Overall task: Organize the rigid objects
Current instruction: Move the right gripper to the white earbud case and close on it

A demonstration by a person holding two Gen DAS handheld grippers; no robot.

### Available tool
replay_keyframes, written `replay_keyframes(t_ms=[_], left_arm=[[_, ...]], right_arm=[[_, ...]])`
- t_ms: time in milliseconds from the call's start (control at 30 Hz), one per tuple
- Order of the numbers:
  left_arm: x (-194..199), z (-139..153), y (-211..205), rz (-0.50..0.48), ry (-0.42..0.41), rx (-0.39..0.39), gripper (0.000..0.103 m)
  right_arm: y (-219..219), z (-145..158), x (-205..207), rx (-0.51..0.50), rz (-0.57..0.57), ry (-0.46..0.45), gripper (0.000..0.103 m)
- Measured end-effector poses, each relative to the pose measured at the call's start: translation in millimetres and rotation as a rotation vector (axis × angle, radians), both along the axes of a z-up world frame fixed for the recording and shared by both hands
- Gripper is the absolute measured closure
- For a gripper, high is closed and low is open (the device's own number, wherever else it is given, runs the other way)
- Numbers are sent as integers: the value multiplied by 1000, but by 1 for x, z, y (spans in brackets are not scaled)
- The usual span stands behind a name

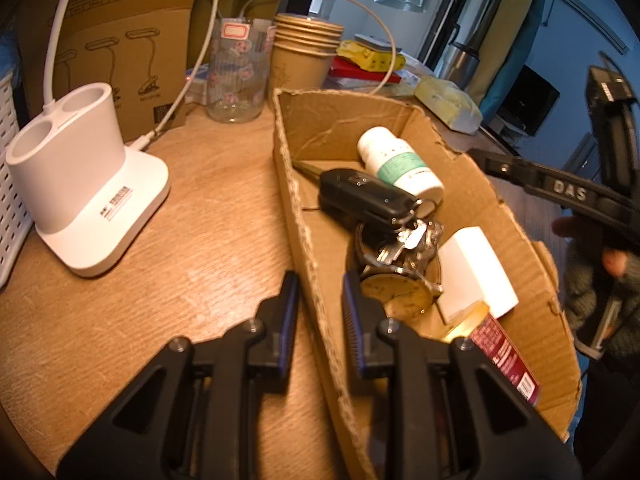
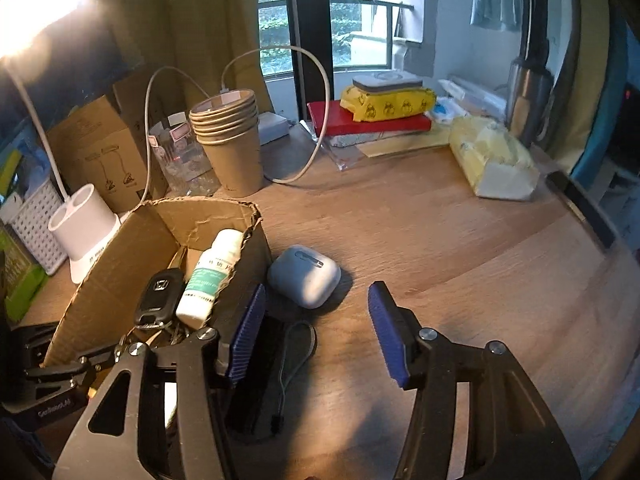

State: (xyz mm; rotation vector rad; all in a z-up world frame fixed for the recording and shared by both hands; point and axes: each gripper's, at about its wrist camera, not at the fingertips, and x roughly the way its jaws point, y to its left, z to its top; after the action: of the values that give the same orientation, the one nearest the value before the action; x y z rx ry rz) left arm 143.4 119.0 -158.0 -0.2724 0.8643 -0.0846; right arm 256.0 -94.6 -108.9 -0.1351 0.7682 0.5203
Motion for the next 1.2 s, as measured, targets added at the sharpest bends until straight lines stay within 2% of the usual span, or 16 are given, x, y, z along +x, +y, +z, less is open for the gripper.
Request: replay_keyframes(t_ms=[333,667,1200], left_arm=[[0,0,0,0,0,0,79],[0,0,0,0,0,-1,79],[1,-1,-1,0,2,-6,79]], right_arm=[[4,-17,30,-3,28,33,46],[7,-31,53,52,62,81,46],[12,-42,66,124,142,144,45]])
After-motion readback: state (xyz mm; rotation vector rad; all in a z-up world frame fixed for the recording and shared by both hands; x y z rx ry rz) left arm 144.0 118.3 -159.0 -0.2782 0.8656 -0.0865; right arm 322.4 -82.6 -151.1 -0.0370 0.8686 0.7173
